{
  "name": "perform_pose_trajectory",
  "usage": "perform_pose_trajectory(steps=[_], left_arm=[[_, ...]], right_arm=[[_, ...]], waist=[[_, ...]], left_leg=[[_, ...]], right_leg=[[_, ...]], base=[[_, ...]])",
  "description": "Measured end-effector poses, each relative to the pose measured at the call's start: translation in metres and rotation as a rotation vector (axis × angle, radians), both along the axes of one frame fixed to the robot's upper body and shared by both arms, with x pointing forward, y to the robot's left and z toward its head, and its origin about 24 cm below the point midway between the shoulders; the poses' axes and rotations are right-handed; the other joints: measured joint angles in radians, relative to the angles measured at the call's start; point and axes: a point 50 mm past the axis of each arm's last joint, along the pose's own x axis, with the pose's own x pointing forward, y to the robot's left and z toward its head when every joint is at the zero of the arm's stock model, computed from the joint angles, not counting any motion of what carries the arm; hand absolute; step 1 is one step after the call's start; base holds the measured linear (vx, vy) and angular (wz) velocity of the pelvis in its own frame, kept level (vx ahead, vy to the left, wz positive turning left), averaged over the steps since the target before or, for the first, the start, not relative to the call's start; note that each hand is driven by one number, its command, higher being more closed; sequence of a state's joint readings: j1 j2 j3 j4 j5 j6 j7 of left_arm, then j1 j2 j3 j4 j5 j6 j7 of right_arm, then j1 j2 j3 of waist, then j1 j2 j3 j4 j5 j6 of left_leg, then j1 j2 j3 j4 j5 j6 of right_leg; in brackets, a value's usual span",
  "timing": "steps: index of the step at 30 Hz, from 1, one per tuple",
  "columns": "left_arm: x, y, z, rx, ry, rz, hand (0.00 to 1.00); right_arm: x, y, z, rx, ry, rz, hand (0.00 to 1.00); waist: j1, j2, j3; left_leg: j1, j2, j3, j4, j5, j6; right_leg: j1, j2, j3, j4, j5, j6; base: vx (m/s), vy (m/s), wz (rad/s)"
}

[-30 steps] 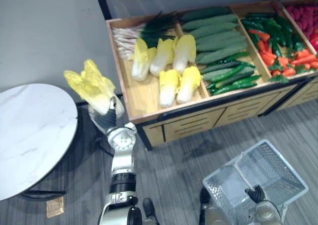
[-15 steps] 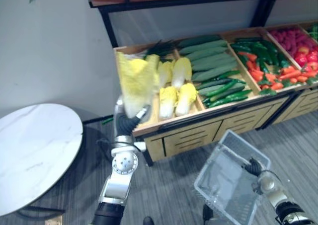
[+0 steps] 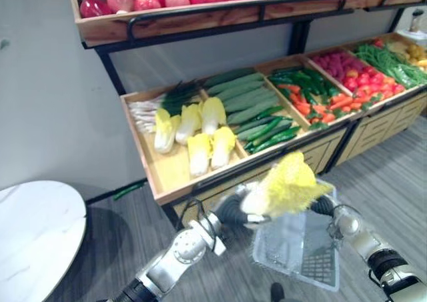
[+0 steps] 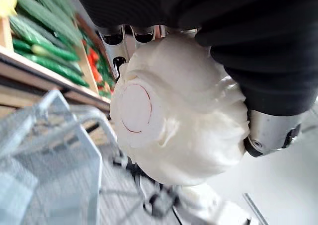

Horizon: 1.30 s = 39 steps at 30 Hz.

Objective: Pick vegetable in the basket

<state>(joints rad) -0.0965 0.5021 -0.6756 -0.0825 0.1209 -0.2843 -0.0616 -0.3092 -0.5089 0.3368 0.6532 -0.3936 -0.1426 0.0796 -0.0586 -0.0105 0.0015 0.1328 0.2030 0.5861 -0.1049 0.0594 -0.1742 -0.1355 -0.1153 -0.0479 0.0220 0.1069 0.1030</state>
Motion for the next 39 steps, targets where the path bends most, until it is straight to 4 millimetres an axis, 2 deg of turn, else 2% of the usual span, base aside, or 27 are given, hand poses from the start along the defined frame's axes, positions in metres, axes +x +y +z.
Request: perform_pose_trajectory(steps=[2,5,10,17,22,24,27,29,30,35,39], left_arm=[[-0.007,-0.009,-0.004,0.033,0.017,-0.089,1.00],[-0.016,-0.023,-0.011,0.071,0.039,-0.210,1.00],[-0.016,-0.031,-0.028,0.142,0.083,-0.258,1.00],[-0.004,-0.037,-0.067,0.282,0.125,-0.143,1.00],[0.009,-0.024,-0.094,0.423,0.145,0.009,1.00],[0.013,-0.017,-0.101,0.473,0.150,0.052,1.00],[0.023,-0.017,-0.106,0.534,0.135,0.106,1.00],[0.029,-0.016,-0.107,0.554,0.126,0.145,1.00],[0.032,-0.016,-0.108,0.565,0.126,0.162,0.00],[0.050,-0.010,-0.106,0.626,0.115,0.274,0.00],[0.058,-0.005,-0.102,0.626,0.119,0.321,0.00]], right_arm=[[0.002,0.012,0.007,0.004,-0.025,0.060,1.00],[0.001,0.034,0.013,0.015,-0.040,0.172,1.00],[0.001,0.051,0.024,0.035,-0.074,0.253,1.00],[0.002,0.064,0.038,0.068,-0.119,0.310,1.00],[0.001,0.068,0.038,0.100,-0.084,0.332,1.00],[0.001,0.066,0.037,0.096,-0.073,0.333,1.00],[0.000,0.064,0.034,0.099,-0.053,0.329,1.00],[0.001,0.064,0.035,0.108,-0.051,0.325,1.00],[0.000,0.064,0.034,0.114,-0.048,0.326,1.00],[-0.004,0.064,0.032,0.146,-0.036,0.341,1.00],[-0.003,0.059,0.034,0.151,-0.039,0.323,1.00]], waist=[[0.001,-0.002,-0.011],[-0.017,-0.013,-0.027],[-0.023,-0.031,-0.040],[-0.027,-0.043,-0.057],[-0.047,-0.044,-0.058],[-0.048,-0.045,-0.057],[-0.051,-0.047,-0.056],[-0.062,-0.048,-0.053],[-0.066,-0.048,-0.052],[-0.075,-0.051,-0.041],[-0.073,-0.046,-0.030]], left_leg=[[0.014,0.002,0.013,0.000,-0.005,-0.003],[0.030,0.003,0.032,0.000,-0.013,-0.006],[0.037,0.001,0.041,0.000,-0.020,-0.006],[0.049,0.000,0.059,0.000,-0.030,-0.012],[0.047,-0.001,0.059,0.000,-0.031,-0.012],[0.046,0.000,0.057,0.000,-0.031,-0.012],[0.035,-0.003,0.045,0.000,-0.030,-0.011],[0.025,-0.003,0.030,0.000,-0.027,-0.009],[0.025,-0.002,0.028,0.000,-0.026,-0.008],[0.010,-0.005,0.002,0.000,-0.024,-0.005],[0.008,-0.007,-0.004,0.000,-0.025,-0.005]], right_leg=[[0.003,0.002,0.000,0.006,-0.002,-0.003],[0.007,0.001,0.001,0.018,-0.008,-0.011],[0.007,-0.002,0.001,0.020,-0.008,-0.011],[0.001,0.000,0.009,0.034,-0.008,-0.021],[-0.004,0.003,0.015,0.035,-0.008,-0.021],[-0.005,0.004,0.017,0.035,-0.008,-0.021],[-0.016,0.004,0.023,0.035,-0.011,-0.016],[-0.019,0.003,0.020,0.033,-0.011,-0.016],[-0.019,0.004,0.020,0.033,-0.011,-0.016],[-0.020,-0.002,0.008,0.032,-0.012,-0.016],[-0.019,-0.004,0.006,0.032,-0.011,-0.016]], base=[[0.05,-0.013,-0.18],[0.04,0.004,-0.08],[0.04,0.010,-0.06],[0.05,0.013,-0.06],[0.01,0.000,-0.01],[0.01,-0.001,-0.02],[0.00,-0.002,0.02],[0.01,-0.010,0.11],[0.02,-0.009,0.04],[0.02,-0.005,0.10],[0.03,-0.004,0.05]])
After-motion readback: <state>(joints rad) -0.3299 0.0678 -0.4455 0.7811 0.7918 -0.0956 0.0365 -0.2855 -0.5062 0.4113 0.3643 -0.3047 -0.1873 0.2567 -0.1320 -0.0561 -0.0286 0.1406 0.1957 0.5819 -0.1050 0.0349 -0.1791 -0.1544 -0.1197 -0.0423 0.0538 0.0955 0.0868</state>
